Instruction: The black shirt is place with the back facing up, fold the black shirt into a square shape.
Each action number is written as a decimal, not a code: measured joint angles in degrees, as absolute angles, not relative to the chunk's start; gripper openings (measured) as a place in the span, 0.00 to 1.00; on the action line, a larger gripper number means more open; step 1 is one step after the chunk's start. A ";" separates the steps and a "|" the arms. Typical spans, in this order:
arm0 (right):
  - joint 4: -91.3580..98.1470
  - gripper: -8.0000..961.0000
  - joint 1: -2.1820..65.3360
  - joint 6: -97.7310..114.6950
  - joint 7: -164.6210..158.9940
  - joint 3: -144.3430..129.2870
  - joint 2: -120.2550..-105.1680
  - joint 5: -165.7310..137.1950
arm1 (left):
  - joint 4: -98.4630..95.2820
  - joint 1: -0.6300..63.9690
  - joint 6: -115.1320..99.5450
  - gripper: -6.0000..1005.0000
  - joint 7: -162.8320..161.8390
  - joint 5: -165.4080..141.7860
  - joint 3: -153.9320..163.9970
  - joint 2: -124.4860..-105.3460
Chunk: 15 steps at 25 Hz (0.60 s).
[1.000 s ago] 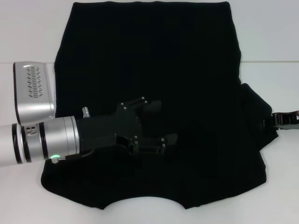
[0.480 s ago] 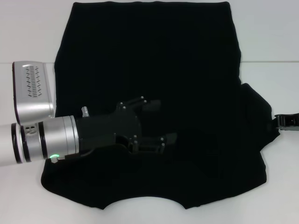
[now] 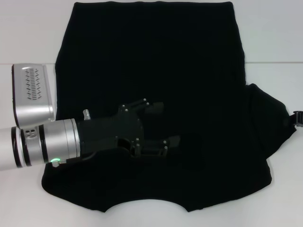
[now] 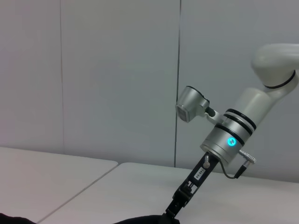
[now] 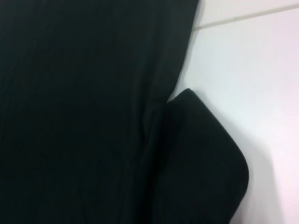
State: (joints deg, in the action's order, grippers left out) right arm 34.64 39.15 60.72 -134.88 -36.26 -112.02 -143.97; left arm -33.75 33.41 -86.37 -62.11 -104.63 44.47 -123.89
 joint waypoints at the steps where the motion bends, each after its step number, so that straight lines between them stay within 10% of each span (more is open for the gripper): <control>1: 34.67 0.02 38.97 60.69 -134.62 -35.66 -111.97 -143.97 | -33.75 33.34 -86.44 0.94 -62.12 -104.61 44.47 -123.90; 15: 34.33 0.02 37.75 58.50 -129.82 -30.63 -112.05 -143.82 | -33.75 33.07 -87.04 0.94 -62.76 -104.58 44.47 -124.01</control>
State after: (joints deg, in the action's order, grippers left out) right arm 34.33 37.75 58.50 -129.82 -30.63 -112.05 -143.82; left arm -33.75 33.07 -87.04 -62.76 -104.58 44.47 -124.01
